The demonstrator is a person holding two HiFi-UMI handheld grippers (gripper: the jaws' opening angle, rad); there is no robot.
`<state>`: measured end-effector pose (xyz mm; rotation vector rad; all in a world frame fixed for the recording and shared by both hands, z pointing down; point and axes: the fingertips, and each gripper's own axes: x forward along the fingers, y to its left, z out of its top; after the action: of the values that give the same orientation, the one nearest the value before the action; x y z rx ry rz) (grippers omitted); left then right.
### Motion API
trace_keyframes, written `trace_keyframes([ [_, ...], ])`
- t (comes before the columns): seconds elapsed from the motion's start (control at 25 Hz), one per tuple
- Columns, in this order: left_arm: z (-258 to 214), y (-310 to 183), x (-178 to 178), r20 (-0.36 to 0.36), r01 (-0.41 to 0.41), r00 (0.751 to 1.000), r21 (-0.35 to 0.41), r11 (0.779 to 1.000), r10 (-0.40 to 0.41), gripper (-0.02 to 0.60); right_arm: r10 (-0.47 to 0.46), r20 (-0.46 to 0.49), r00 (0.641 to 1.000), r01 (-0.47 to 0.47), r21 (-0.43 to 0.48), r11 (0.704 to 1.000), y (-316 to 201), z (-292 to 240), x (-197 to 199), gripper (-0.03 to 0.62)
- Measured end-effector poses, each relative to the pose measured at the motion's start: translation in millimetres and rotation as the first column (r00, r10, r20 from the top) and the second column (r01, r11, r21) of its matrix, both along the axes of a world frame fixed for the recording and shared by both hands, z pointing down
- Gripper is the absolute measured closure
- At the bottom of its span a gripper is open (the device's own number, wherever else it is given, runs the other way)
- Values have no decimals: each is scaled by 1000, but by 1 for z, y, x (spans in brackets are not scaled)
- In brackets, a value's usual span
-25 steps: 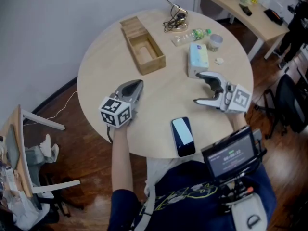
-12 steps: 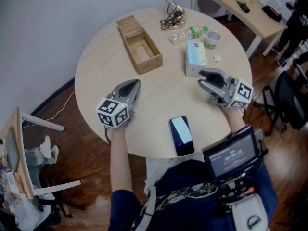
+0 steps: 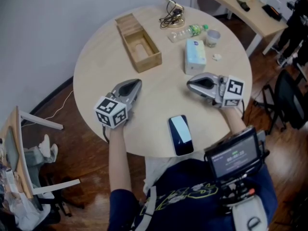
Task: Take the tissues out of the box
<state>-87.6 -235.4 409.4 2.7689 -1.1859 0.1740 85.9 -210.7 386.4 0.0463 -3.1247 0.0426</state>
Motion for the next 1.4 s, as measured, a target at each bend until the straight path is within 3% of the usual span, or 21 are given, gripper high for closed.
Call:
trace_keyframes([
  [0.08, 0, 2, 4, -4, -22, 1000, -1, 1000, 22, 577, -42, -93, 995, 40, -23, 999, 7, 16, -14, 592],
  [0.16, 1, 5, 8, -3, -53, 999, 1, 999, 53, 577, -59, -128, 990, 54, -37, 998, 12, 22, -23, 592],
  [0.4, 0, 19, 28, -9, -171, 985, 4, 985, 172, 577, 28, -133, 991, -32, -28, 999, -2, 24, -19, 592],
  [0.72, 0, 38, 46, -8, -310, 951, 6, 951, 310, 577, 35, -124, 992, -40, -36, 999, -2, 23, -20, 592],
  [1.4, -1, 43, 51, -7, -333, 943, 6, 943, 333, 577, 35, -119, 992, -41, -41, 998, -1, 22, -20, 592],
])
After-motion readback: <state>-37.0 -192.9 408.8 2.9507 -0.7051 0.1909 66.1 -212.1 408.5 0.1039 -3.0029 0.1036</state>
